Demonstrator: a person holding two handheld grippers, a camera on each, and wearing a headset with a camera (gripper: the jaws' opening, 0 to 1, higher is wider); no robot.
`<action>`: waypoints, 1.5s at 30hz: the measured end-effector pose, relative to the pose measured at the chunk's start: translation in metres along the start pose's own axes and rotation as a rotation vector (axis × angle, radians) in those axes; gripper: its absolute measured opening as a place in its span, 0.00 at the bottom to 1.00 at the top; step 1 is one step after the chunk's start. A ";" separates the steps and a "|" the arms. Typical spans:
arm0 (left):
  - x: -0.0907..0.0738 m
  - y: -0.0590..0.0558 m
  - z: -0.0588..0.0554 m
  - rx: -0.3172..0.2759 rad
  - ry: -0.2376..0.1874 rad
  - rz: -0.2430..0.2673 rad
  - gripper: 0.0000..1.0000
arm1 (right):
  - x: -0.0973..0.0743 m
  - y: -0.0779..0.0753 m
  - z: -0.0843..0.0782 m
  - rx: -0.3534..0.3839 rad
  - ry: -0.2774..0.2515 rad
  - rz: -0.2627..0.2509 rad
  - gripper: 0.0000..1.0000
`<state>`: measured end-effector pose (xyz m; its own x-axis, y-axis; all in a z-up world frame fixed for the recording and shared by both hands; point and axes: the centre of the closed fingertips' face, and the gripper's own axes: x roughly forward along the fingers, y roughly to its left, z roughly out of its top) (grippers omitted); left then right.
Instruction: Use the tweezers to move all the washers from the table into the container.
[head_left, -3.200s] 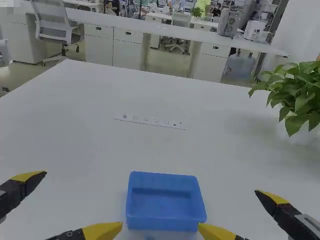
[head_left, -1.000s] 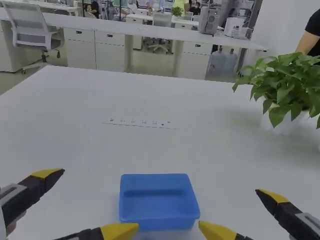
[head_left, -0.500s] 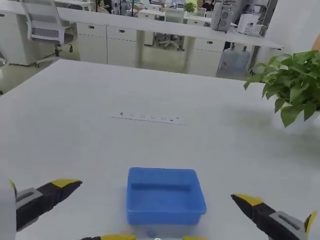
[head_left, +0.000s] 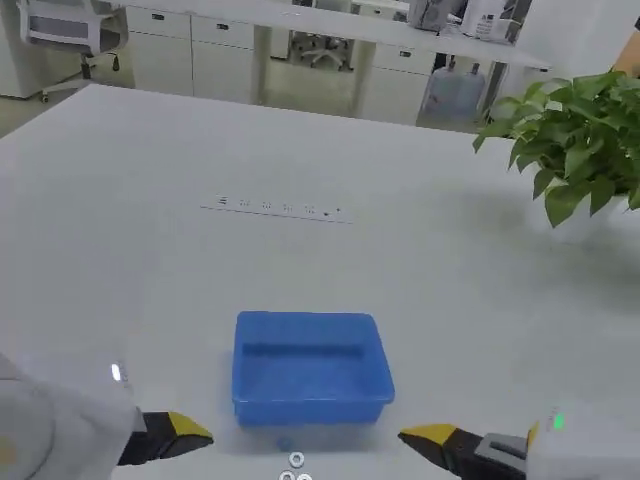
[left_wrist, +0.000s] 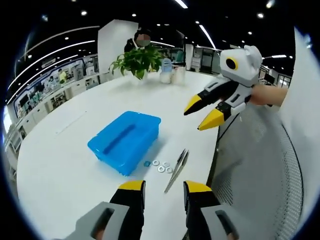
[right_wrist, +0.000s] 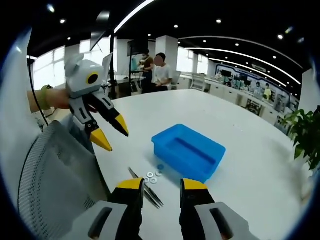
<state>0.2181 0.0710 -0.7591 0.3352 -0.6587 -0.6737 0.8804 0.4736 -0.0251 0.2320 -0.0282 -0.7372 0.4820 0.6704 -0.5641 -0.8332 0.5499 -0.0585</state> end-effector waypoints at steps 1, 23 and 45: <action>0.004 0.000 -0.002 0.005 0.018 -0.009 0.25 | 0.002 0.001 -0.001 -0.006 0.007 0.006 0.24; 0.058 0.001 -0.034 0.227 0.263 -0.126 0.11 | 0.017 0.000 -0.019 -0.042 0.099 0.044 0.17; 0.041 -0.010 -0.013 0.402 0.212 -0.152 0.00 | 0.031 0.017 -0.030 -0.095 0.161 0.117 0.20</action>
<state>0.2184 0.0469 -0.7959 0.1538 -0.5497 -0.8211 0.9881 0.0900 0.1248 0.2245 -0.0126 -0.7800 0.3372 0.6348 -0.6952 -0.9065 0.4183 -0.0577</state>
